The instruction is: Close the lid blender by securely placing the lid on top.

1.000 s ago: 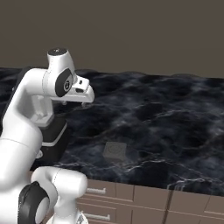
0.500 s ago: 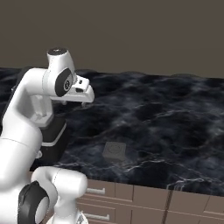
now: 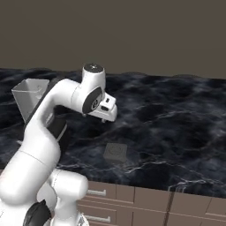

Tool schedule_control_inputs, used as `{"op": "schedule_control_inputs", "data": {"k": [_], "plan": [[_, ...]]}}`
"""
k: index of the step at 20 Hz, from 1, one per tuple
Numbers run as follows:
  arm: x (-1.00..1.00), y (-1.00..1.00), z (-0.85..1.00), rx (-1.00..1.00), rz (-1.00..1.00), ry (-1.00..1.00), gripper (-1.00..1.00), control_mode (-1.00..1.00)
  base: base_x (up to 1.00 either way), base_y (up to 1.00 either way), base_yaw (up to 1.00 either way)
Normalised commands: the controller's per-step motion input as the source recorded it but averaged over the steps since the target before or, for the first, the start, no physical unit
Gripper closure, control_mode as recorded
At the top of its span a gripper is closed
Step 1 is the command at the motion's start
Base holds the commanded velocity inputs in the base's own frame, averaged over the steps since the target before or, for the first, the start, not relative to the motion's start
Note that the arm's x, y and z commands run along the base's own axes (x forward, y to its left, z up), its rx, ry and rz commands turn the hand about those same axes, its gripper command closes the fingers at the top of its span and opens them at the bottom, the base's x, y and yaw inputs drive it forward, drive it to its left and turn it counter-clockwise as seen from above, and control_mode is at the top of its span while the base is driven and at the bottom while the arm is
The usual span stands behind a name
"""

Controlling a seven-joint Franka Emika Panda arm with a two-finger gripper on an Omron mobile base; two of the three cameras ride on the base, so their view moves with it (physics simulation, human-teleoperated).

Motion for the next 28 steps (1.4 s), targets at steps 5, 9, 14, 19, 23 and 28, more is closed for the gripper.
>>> {"op": "schedule_control_inputs", "data": {"k": [5,9,14,19,23,28], "plan": [[-0.07,-0.79,-0.74,0.14,-0.12,0.16,-1.00,-1.00,0.00,0.00,0.00],[0.00,-0.75,-0.98,0.18,-0.13,0.16,-1.00,-1.00,0.00,0.00,0.00],[0.00,-0.38,-0.91,0.11,-0.05,0.03,-1.00,-1.00,0.00,0.00,0.00],[0.00,-0.06,-0.81,0.10,-0.08,0.00,-1.00,-1.00,0.00,0.00,0.00],[0.03,-0.27,-0.33,0.13,-0.01,-0.01,-1.00,-1.00,0.00,0.00,0.00],[0.23,-0.12,-0.21,0.12,0.00,0.00,-1.00,-1.00,0.00,0.00,0.00]]}}
